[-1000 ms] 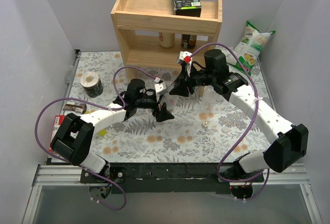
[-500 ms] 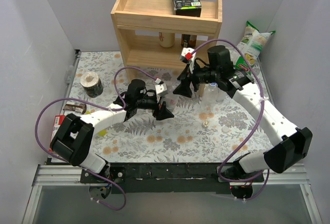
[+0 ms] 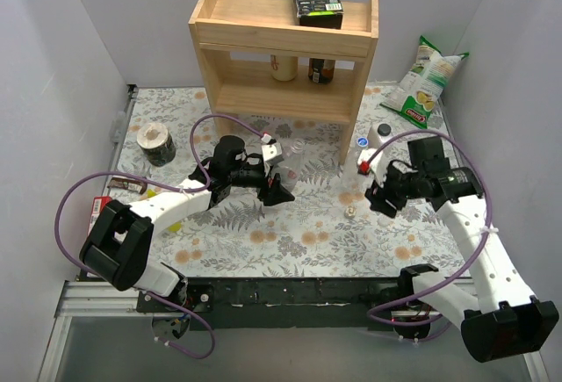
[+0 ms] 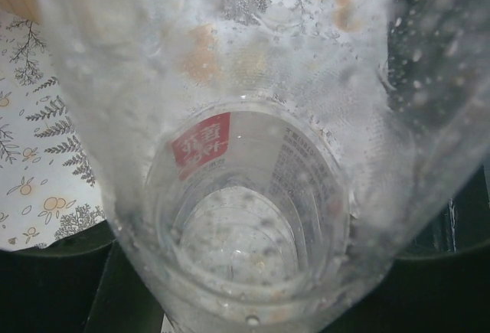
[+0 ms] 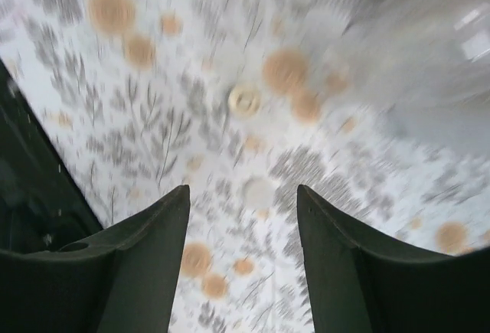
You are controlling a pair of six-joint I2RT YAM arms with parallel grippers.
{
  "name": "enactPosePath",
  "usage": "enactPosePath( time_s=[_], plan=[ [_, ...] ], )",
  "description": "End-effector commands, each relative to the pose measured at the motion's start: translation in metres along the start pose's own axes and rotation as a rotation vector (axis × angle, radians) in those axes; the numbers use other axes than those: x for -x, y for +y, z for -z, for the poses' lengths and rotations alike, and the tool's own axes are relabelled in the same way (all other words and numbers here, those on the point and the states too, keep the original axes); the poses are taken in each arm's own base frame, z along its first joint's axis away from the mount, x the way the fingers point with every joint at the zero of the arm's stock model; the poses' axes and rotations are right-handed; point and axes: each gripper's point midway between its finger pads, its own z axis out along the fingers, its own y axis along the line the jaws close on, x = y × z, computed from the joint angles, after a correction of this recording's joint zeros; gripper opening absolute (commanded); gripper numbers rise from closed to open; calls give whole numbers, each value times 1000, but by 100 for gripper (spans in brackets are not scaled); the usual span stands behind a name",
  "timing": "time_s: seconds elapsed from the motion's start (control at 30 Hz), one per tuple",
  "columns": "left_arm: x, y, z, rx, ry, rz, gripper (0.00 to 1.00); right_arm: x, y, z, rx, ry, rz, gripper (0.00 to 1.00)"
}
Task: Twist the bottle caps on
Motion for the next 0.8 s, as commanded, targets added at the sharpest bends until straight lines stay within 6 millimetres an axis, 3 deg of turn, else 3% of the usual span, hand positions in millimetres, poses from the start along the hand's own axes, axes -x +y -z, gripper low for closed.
enactPosePath(
  time_s=[0.0, 0.03, 0.13, 0.27, 0.63, 0.77],
  plan=[
    [14, -10, 7, -15, -22, -11, 0, -91, 15, -13, 34, 236, 127, 66],
    [13, -10, 7, -7, -19, 0, 0, -110, 23, -19, 58, 268, 136, 68],
    [9, -12, 9, -6, -7, 18, 0, -124, 16, -32, 2, 267, 172, 73],
    [7, -11, 10, 9, 10, 37, 0, -143, 13, -42, 6, 330, 124, 70],
    [2, -2, 5, 35, 26, 102, 0, -162, -24, -66, -58, 397, 7, 68],
    [1, 0, 3, 38, 30, 102, 0, -167, -22, -73, -29, 399, 17, 68]
  ],
)
